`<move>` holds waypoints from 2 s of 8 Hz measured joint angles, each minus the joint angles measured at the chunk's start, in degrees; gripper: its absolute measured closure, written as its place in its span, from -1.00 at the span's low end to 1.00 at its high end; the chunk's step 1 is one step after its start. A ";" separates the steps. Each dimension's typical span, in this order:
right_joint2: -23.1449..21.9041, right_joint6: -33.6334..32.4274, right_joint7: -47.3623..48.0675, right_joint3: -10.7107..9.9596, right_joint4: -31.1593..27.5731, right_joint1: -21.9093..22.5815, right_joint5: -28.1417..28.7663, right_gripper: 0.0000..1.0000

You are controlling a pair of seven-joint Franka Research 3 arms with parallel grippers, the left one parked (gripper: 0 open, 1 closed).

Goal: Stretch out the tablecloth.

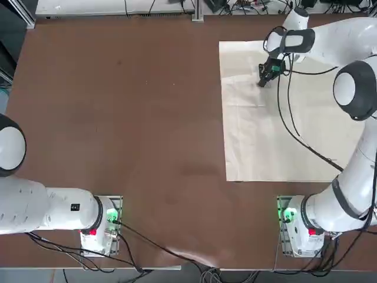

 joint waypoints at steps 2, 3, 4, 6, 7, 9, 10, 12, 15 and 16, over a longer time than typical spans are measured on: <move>0.68 0.45 0.05 0.17 0.92 1.18 1.60 0.97; 1.11 0.54 0.05 0.20 1.57 1.74 2.31 0.97; 1.59 0.55 0.08 0.21 2.31 2.22 2.98 0.97; 2.62 0.56 0.08 0.23 3.92 3.17 4.28 0.97; 3.18 0.56 0.08 0.23 4.77 3.76 5.18 0.97; 4.40 0.56 0.09 0.23 6.62 5.16 7.02 0.97; 5.02 0.56 0.09 0.24 7.54 5.89 8.07 0.97; 6.14 0.56 0.19 0.24 9.30 7.11 9.39 0.97; 7.78 0.56 0.22 0.24 11.79 8.79 11.70 0.97; 8.26 0.57 0.22 0.24 12.47 9.32 12.59 0.97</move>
